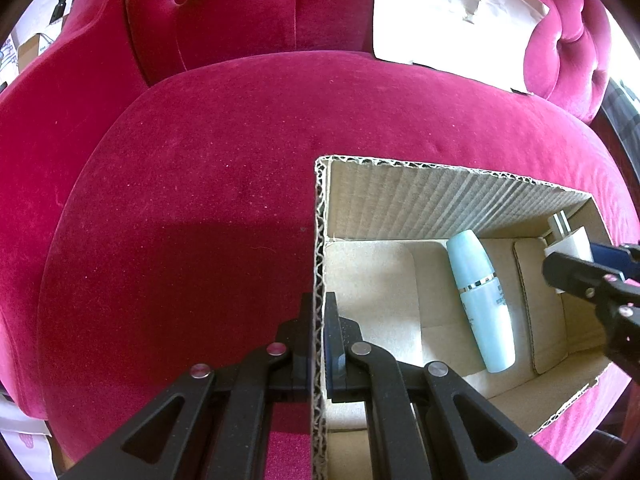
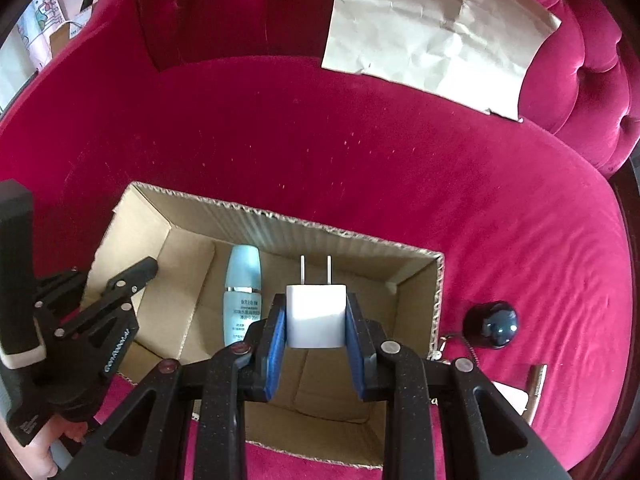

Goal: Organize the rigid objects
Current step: 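Carry the white plug over the box with the right tool, then open the right tool to drop the plug beside the bottle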

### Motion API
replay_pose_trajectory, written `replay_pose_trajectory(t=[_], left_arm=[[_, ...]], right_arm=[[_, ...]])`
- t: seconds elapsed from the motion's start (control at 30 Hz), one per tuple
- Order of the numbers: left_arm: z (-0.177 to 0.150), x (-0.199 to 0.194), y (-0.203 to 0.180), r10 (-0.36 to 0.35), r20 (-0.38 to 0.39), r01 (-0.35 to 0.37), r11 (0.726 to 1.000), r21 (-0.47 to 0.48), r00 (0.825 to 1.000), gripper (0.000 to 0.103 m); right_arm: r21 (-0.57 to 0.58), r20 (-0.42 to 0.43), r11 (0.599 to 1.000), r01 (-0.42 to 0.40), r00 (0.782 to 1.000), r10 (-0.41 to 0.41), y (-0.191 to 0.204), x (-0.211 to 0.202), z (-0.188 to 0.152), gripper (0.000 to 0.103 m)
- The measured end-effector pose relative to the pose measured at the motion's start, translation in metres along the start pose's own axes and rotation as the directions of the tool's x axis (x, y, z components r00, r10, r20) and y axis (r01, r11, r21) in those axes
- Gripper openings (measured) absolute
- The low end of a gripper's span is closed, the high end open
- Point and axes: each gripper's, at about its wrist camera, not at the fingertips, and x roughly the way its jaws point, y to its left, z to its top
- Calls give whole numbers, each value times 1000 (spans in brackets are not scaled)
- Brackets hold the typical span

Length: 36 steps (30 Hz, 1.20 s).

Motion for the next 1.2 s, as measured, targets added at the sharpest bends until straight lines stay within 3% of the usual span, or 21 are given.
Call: replay_pose_trajectory(t=[0.5,0.57,0.63,0.73,0.9,1.2], left_arm=[[0,0,1,-1,0,1,1000,0,1000,3],[0,0,1,-1,-1,1,1000,0,1000,3],[0,0,1,0,0,0,1000,0,1000,3],[0,0,1,0,0,0,1000,-1,1000,3],[0,0,1,1,-1,-1,1000,-1,1000,3],[1,0,1,1,-1,-1,1000,0,1000,3]], right_arm=[[-5,-15,999,-32,999,32,4,14,0,29],[-11,5,1000,-27,1000,27,5,10,1,43],[-6,34,1000,-28,999,28,4,4,2,70],[7,48,1000,-28,998,28,1,2,2,87],[-5,47,1000,-8,999,8,2,3,3,102],[-18,60,1000,5,998,-4,3,-3,5,103]])
